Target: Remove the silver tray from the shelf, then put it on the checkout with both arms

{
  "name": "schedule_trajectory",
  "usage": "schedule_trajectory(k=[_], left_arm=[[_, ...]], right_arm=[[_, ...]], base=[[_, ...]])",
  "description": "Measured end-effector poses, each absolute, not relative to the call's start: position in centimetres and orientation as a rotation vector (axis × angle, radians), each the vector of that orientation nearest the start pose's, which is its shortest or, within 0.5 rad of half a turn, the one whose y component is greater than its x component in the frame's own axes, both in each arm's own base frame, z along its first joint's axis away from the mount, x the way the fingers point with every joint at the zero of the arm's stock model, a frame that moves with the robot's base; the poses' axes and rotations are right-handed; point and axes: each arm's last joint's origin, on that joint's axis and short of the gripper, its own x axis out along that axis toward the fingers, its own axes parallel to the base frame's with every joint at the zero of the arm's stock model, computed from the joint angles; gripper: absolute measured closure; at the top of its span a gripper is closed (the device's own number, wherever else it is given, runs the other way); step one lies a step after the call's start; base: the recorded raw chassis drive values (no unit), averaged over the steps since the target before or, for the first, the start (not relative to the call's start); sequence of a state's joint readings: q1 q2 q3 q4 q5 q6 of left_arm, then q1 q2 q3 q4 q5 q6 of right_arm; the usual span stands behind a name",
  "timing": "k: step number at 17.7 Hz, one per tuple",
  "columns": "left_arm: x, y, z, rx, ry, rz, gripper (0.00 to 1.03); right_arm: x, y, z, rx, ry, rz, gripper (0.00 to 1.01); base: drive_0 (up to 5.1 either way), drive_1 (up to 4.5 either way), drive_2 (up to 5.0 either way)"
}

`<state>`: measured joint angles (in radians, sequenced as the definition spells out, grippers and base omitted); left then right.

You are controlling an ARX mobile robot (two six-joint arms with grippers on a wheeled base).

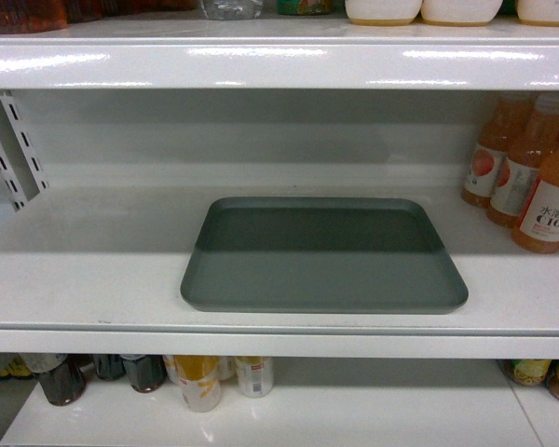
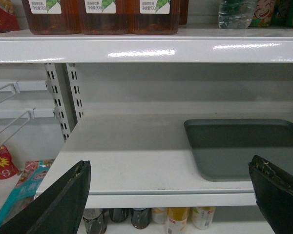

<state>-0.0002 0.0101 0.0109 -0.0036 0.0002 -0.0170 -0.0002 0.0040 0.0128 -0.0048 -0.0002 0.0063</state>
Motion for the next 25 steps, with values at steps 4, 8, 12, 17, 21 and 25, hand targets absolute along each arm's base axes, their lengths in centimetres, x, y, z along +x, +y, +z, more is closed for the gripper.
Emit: schedule_trajectory(k=[4, 8, 12, 17, 21, 25], left_arm=[[9.77, 0.0, 16.61, -0.017, 0.002, 0.0, 0.05], [9.77, 0.0, 16.61, -0.017, 0.003, 0.0, 0.05], [9.77, 0.0, 16.61, -0.017, 0.002, 0.0, 0.05], [9.77, 0.0, 16.61, -0.017, 0.002, 0.0, 0.05], [9.77, 0.0, 16.61, -0.017, 0.002, 0.0, 0.05], [9.77, 0.0, 16.61, -0.017, 0.003, 0.0, 0.05]], right_arm=[[9.72, 0.0, 16.71, 0.006, -0.004, 0.0, 0.03], [9.72, 0.0, 16.71, 0.006, -0.004, 0.0, 0.03], [9.72, 0.0, 16.71, 0.006, -0.004, 0.0, 0.03], [9.72, 0.0, 16.71, 0.006, -0.004, 0.0, 0.03], [9.72, 0.0, 16.71, 0.006, -0.004, 0.0, 0.03], [9.72, 0.0, 16.71, 0.006, -0.004, 0.0, 0.03]], base=[[0.0, 0.0, 0.0], [0.0, 0.0, 0.0], [0.0, 0.0, 0.0], [0.0, 0.0, 0.0], [0.0, 0.0, 0.0], [0.0, 0.0, 0.0]])
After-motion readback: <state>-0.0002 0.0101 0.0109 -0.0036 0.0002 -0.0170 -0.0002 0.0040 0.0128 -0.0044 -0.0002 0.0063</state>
